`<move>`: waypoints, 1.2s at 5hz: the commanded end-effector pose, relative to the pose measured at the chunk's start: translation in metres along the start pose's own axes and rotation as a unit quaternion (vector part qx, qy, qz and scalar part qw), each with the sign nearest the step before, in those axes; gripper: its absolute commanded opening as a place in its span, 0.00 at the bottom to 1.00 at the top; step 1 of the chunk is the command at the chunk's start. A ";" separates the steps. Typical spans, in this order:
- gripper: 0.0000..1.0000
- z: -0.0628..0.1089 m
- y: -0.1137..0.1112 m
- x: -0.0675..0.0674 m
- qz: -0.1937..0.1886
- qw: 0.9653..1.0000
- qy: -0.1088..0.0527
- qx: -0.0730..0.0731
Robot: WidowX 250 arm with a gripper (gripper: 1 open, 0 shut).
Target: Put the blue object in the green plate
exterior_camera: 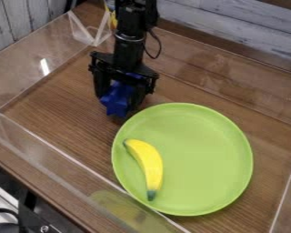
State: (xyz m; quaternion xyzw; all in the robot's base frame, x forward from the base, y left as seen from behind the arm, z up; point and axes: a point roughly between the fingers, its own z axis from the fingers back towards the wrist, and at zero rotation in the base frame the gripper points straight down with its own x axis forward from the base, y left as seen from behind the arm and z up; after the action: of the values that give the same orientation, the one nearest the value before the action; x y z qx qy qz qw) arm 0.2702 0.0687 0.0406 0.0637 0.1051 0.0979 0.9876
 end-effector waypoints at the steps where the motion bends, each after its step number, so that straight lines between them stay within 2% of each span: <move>1: 0.00 0.030 0.001 0.007 -0.007 0.999 -0.047 0.004; 6: 0.00 0.036 0.000 0.014 -0.029 0.998 -0.053 0.005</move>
State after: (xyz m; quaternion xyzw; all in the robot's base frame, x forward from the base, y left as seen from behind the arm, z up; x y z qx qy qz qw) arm 0.2819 0.0696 0.0507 0.0661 0.0938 0.0681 0.9911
